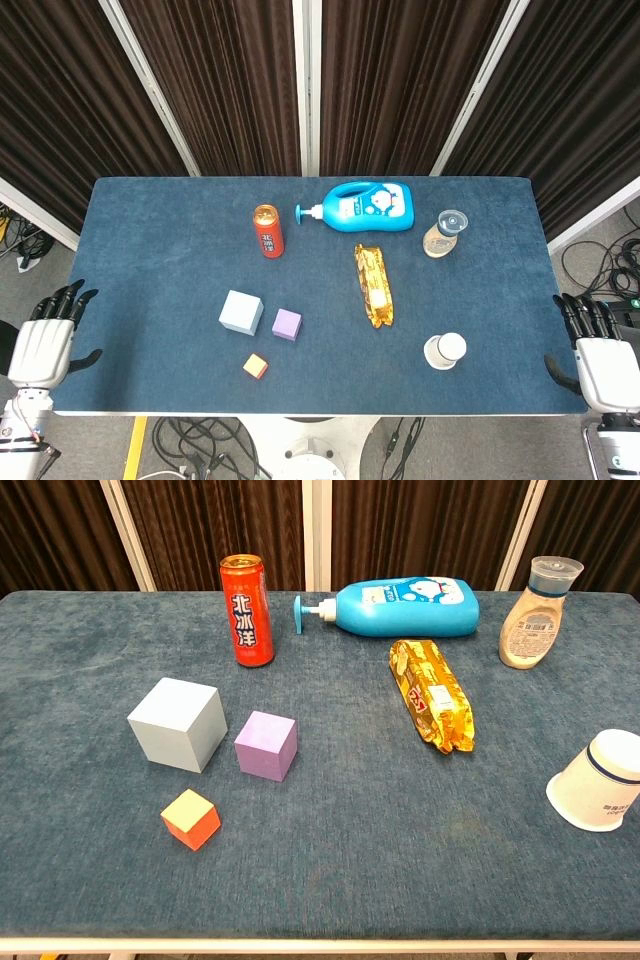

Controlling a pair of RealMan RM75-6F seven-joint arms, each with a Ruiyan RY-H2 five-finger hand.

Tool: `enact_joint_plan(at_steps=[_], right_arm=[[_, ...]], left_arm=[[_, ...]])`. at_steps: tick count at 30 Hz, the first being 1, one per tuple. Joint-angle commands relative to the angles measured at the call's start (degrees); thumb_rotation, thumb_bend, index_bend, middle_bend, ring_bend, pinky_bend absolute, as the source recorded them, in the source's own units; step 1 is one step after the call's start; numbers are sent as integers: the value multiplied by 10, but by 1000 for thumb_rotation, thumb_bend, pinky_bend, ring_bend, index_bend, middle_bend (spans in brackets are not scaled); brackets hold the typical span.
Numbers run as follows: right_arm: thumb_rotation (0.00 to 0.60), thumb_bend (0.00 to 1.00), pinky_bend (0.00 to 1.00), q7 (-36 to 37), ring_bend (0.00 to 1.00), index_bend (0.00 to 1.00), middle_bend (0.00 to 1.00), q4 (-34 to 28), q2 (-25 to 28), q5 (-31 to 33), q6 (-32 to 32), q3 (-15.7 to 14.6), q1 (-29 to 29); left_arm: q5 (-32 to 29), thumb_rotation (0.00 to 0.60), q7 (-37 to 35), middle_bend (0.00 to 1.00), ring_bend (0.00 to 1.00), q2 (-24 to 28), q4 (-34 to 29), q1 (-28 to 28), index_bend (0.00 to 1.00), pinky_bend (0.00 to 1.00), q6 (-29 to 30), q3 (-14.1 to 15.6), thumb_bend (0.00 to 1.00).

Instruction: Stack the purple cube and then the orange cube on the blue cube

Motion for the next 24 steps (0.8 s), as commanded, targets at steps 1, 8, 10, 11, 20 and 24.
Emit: enact_joint_plan(at_steps=[1,8,10,11,20,24], right_arm=[[600,232,0,0,0,61,74,0,0,0,-1,0,0],[600,232,0,1,0,61,75,-1,1,1,0,0,0],[600,232,0,1,0,61,74,-1,0,3,1,2,0],[600,232,0,1,0,61,74,-1,0,4,1,2,0],[600,232,0,12,0,61,75,0,4,6,7,4,-4],[600,232,0,25,0,61,75,-1,8,6,15,8,-7]], left_arm=[[0,600,0,183,135,0,0,0,218,210,0,1,94],[8,600,-5,184,135,0,-3,-3,218,210,-4,3,94],[11,600,-10,184,135,4,-12,-8,218,211,-13,4,94],[11,600,-12,184,135,7,-18,-12,218,211,-19,4,93],[-21,600,78,245,175,42,-155,-77,218,266,-94,-25,96],[-65,600,163,293,221,34,-228,-112,218,315,-127,-34,98]])
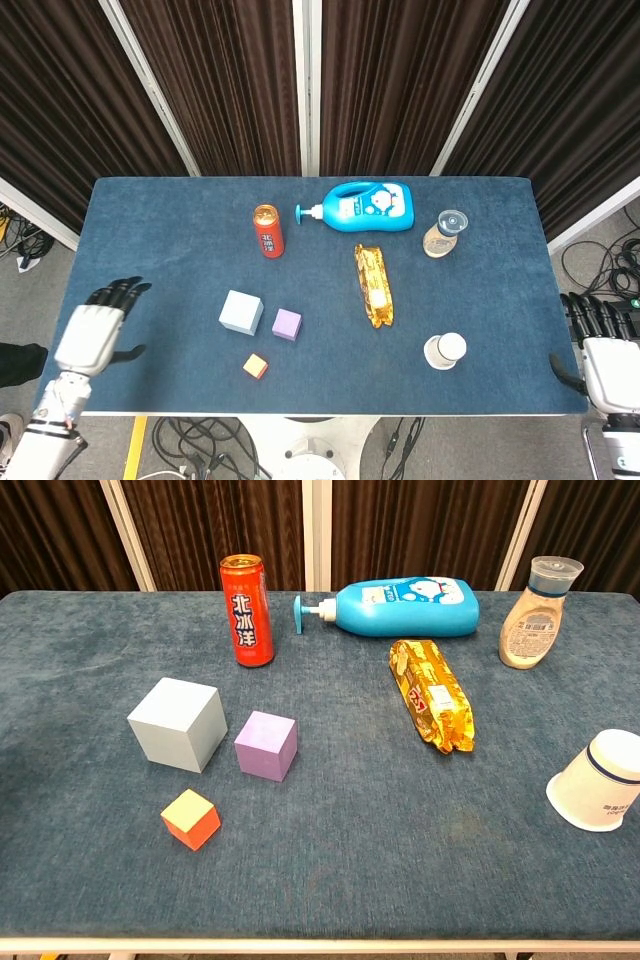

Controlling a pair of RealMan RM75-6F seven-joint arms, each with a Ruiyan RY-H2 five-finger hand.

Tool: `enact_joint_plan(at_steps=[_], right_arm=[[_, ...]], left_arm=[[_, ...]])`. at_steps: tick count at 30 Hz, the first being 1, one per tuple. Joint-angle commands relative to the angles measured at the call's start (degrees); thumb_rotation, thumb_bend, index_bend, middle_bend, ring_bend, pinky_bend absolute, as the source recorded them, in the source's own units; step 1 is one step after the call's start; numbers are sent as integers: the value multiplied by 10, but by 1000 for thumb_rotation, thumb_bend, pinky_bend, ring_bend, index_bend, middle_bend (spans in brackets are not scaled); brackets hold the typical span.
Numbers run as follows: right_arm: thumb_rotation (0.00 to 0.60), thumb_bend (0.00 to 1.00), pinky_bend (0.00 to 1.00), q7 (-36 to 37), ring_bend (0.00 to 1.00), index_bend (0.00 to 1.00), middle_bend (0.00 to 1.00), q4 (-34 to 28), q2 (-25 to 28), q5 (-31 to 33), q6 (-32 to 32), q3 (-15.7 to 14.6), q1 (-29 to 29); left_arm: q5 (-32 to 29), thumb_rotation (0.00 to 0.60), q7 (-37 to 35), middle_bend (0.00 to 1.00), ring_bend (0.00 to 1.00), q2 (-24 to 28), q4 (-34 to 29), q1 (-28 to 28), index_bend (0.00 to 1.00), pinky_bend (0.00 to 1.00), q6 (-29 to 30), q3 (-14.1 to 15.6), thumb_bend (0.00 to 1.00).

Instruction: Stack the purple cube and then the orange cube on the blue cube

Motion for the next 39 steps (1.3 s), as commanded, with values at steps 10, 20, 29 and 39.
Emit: enact_joint_plan(at_steps=[10,20,29,39], right_arm=[[600,231,0,44,0,60,75,4,14,-6,14,6,-6],[600,232,0,57,0,60,75,11,13,-23,26,4,-11],[600,231,0,56,0,59,75,11,13,-22,26,5,-11],[600,232,0,81,0,59,75,15,17,-22,38,9,-17]], left_arm=[[-163,600,264,305,249,-133,-70,-156,221,344,-90,-40,122],[-213,600,307,330,252,-252,69,-229,254,344,-97,-49,178],[-260,600,316,343,258,-298,120,-265,263,349,-95,-47,200],[-291,600,340,358,259,-336,136,-306,263,353,-96,-45,205]])
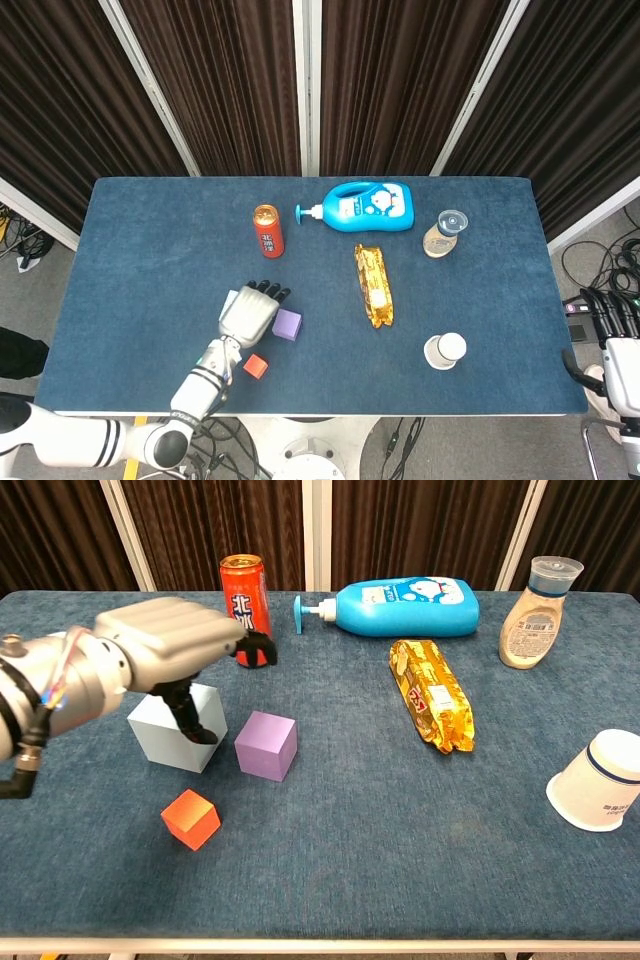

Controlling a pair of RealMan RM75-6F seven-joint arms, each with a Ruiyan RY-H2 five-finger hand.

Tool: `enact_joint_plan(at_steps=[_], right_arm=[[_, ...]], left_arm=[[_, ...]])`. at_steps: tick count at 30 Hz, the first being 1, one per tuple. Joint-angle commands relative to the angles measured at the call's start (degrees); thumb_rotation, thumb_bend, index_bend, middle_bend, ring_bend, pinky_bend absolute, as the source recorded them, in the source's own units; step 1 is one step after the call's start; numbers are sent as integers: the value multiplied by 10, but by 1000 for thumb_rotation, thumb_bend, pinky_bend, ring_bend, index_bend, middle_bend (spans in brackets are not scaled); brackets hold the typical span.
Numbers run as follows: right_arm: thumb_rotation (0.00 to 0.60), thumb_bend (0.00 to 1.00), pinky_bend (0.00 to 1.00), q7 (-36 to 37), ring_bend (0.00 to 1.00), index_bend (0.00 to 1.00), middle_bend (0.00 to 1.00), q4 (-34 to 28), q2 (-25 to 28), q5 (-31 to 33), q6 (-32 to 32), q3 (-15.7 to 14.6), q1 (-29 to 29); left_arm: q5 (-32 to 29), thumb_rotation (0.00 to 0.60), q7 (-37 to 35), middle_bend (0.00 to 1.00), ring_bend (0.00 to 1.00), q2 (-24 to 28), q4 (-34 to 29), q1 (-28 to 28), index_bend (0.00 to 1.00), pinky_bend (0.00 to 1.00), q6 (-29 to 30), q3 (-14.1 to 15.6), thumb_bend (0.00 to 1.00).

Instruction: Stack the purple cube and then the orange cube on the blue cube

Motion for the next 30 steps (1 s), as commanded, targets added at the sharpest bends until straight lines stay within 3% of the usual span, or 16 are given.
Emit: enact_joint_plan(at_steps=[1,15,30], right_arm=[[600,231,0,8,0,59,75,1,3,0,3,1,-2],[600,230,0,36,0,59,76,12,6,-7,9,1,-6],[600,228,0,43,0,59,75,10,10,-1,4,4,-5]], left_arm=[[-3,600,6,360,259,-13,10,-12,263,353,0,3,205],[-18,600,15,398,259,-53,60,-40,263,353,-3,32,207],[50,600,-41,479,263,-86,137,-48,296,358,-17,50,222]])
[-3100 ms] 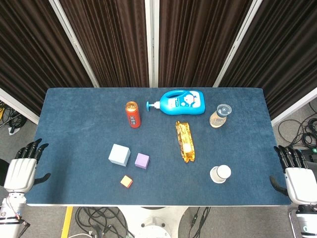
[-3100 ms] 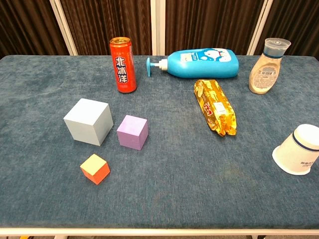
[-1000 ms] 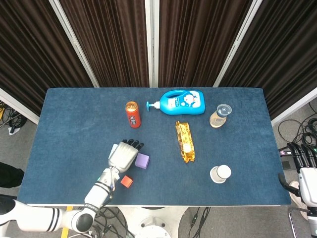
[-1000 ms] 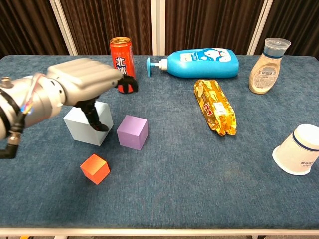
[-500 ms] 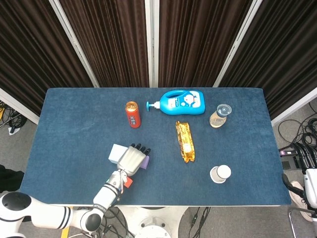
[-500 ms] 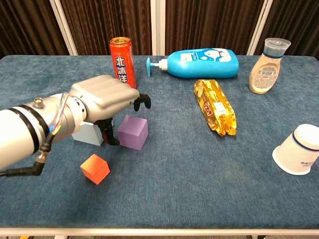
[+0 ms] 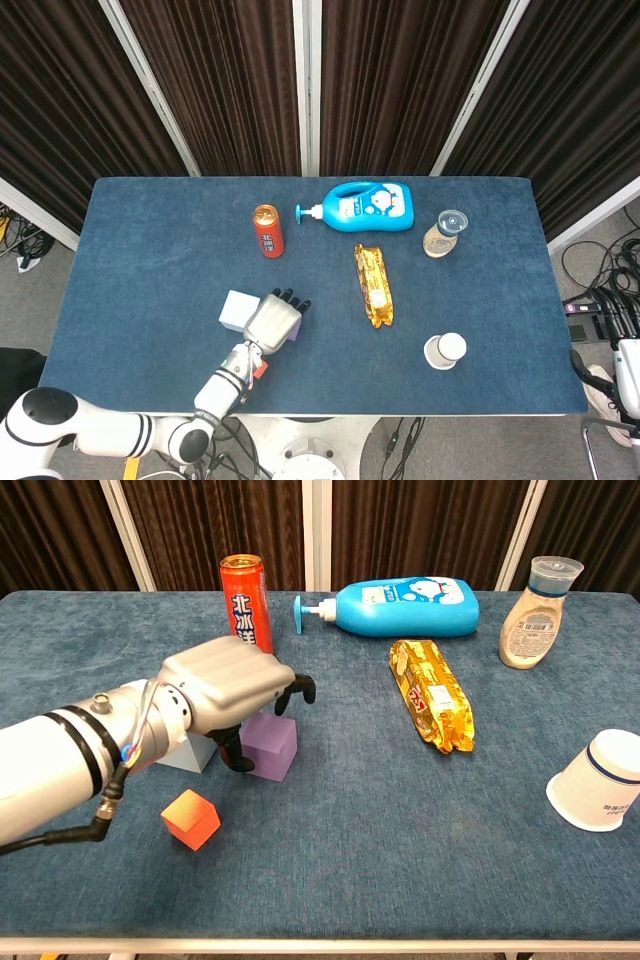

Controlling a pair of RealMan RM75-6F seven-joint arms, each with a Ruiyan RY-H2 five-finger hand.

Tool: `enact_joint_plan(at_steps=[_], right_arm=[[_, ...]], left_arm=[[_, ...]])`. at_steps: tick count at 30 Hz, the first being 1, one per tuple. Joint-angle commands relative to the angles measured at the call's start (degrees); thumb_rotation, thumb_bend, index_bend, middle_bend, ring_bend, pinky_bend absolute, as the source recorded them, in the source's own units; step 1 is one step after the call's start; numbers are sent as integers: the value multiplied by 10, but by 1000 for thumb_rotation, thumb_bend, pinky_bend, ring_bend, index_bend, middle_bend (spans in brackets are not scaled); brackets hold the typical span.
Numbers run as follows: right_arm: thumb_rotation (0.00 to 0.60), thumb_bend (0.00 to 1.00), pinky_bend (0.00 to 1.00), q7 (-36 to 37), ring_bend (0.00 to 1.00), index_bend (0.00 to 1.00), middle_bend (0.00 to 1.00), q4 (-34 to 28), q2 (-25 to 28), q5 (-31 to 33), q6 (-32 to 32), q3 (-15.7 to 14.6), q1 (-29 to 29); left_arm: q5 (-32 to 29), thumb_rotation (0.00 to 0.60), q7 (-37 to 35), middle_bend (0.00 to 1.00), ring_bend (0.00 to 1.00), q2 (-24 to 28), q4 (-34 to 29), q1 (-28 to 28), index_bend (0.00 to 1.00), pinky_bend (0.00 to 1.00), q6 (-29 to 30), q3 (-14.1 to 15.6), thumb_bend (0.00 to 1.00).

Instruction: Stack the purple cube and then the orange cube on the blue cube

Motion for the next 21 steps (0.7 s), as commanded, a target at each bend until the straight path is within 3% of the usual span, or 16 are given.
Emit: enact_joint_plan(at_steps=[1,13,21], right_arm=[[600,228,0,2,0,59,75,-2,2,1,-1,1,1],[600,227,0,5,0,59,75,-4,5,4,-3,2,1],[600,229,0,5,0,59,76,-4,5,2,-3,3,2]], left_arm=[[8,600,-7,485,267,-6,10,-1,301,358,-3,2,224],[32,600,-27,596,310,-15,35,3,358,364,-4,5,264],[38,600,-23,600,314,18,-5,2,360,364,5,-11,267]])
